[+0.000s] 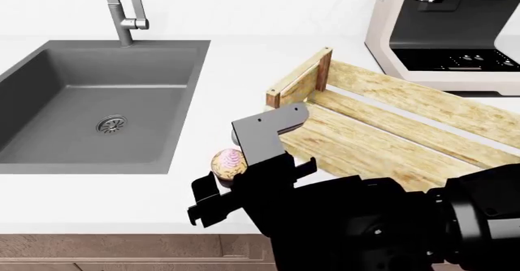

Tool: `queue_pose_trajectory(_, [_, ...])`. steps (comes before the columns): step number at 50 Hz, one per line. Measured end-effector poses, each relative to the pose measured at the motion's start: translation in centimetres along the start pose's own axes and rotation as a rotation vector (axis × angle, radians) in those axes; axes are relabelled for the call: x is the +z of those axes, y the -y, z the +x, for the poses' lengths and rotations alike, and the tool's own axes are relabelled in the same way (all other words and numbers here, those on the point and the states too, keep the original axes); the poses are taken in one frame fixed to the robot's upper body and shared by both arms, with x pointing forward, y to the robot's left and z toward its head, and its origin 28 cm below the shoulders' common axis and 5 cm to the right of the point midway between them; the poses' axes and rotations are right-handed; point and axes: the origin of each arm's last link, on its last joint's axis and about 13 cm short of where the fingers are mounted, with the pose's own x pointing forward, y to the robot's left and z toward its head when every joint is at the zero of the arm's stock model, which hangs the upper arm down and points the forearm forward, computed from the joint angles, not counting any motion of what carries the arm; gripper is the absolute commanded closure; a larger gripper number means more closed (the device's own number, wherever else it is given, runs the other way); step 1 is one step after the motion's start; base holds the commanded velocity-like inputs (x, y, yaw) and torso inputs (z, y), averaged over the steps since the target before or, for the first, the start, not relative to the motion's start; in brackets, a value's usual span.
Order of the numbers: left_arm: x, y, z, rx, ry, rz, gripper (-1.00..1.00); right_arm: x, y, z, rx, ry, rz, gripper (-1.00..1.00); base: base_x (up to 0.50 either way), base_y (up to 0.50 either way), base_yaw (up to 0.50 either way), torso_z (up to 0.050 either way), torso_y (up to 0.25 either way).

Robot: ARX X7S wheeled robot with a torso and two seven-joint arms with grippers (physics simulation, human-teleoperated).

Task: Move the fresh-baked cupcake off the tray onto the counter, and place the bowl used for mixing into the sink.

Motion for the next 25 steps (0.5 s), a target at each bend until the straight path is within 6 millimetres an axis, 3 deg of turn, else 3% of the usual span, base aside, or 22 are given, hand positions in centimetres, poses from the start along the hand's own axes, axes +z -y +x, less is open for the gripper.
queue_pose_trajectory(25, [-0.09, -0.03, 0.04, 0.0, 0.0, 0.001, -1.0, -0.17, 0.06, 0.38, 0.002, 0.001, 0.001, 1.0, 0.0, 0.0, 0.0, 0.0, 0.0])
